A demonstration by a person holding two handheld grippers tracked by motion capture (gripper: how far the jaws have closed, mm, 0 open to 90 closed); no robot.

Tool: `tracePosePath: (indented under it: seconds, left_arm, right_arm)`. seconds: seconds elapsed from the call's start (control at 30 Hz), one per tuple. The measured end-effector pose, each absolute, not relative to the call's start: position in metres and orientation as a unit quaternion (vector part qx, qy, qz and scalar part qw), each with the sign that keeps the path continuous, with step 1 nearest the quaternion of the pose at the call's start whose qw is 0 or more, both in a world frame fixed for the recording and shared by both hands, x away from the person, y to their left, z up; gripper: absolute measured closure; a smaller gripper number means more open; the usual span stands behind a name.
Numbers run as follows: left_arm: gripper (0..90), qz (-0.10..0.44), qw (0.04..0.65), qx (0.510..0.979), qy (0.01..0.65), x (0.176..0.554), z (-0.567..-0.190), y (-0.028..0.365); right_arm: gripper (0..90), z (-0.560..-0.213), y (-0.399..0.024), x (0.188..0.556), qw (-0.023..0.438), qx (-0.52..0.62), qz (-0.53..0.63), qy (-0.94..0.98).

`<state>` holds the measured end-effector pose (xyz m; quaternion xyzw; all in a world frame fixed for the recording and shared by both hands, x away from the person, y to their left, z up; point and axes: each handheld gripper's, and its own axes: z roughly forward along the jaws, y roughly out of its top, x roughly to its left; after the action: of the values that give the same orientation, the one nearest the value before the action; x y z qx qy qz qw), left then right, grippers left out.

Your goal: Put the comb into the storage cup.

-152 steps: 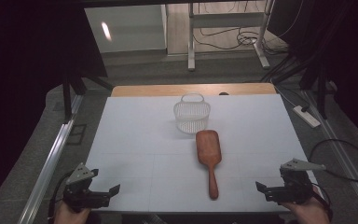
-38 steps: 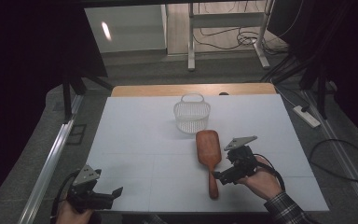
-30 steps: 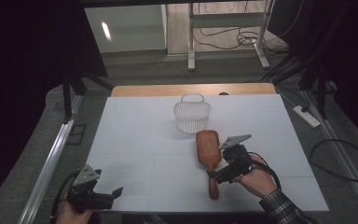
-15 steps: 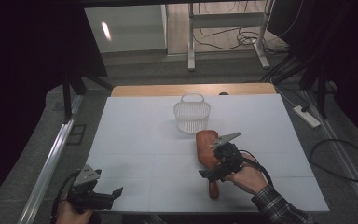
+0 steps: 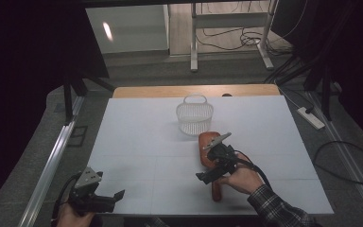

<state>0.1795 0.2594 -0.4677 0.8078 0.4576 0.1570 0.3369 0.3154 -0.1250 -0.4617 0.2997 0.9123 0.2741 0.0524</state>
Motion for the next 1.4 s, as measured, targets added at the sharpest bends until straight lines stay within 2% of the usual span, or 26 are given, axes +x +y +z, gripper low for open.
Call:
tracePosePath:
  seconds: [0.13,0.2,0.27,0.3,0.37,0.43,0.47,0.5,0.53,0.6,0.63,0.73,1.0,1.4]
  left_arm:
    - [0.9,0.157,0.337,0.808,0.458,0.18,-0.468,0.259]
    - [0.9,0.157,0.336,0.808,0.458,0.18,-0.468,0.259]
    - [0.9,0.157,0.336,0.808,0.458,0.18,-0.468,0.259]
    - [0.9,0.157,0.336,0.808,0.458,0.18,-0.468,0.259]
    - [0.9,0.158,0.336,0.808,0.457,0.18,-0.468,0.259]
    - [1.0,0.158,0.335,0.808,0.458,0.18,-0.468,0.259]
    - [1.0,0.158,0.335,0.808,0.458,0.18,-0.468,0.259]
    - [1.0,0.158,0.335,0.809,0.457,0.18,-0.468,0.259]
    - [1.0,0.158,0.334,0.809,0.457,0.18,-0.468,0.259]
    - [1.0,0.159,0.333,0.809,0.457,0.18,-0.468,0.258]
    - [1.0,0.159,0.333,0.809,0.457,0.18,-0.468,0.258]
    - [1.0,0.159,0.332,0.81,0.457,0.18,-0.468,0.258]
    - [1.2,0.161,0.33,0.811,0.456,0.179,-0.468,0.257]
    - [1.5,0.164,0.324,0.814,0.454,0.179,-0.468,0.256]
  right_arm:
    - [0.0,-0.462,-0.123,0.316,0.05,0.3,0.267,0.914]
    - [6.4,-0.461,-0.122,0.316,0.053,0.3,0.266,0.915]
    - [16.8,-0.46,-0.123,0.316,0.058,0.302,0.268,0.913]
    - [26.6,-0.459,-0.124,0.317,0.058,0.301,0.271,0.912]
    - [36.8,-0.458,-0.125,0.317,0.055,0.301,0.275,0.911]
    - [46.9,-0.456,-0.127,0.318,0.051,0.298,0.278,0.912]
    - [46.9,-0.456,-0.127,0.318,0.051,0.298,0.278,0.912]
    - [52.8,-0.455,-0.128,0.318,0.047,0.296,0.28,0.912]
    - [64.4,-0.454,-0.129,0.319,0.041,0.296,0.28,0.912]
    - [71.8,-0.454,-0.129,0.319,0.039,0.294,0.276,0.914]
    - [71.8,-0.454,-0.129,0.319,0.039,0.294,0.276,0.914]
    - [88.1,-0.454,-0.129,0.32,0.034,0.283,0.276,0.918]
    - [89.6,-0.463,-0.126,0.317,0.049,0.262,0.265,0.927]
    - [89.6,-0.485,-0.127,0.314,0.035,0.267,0.247,0.931]
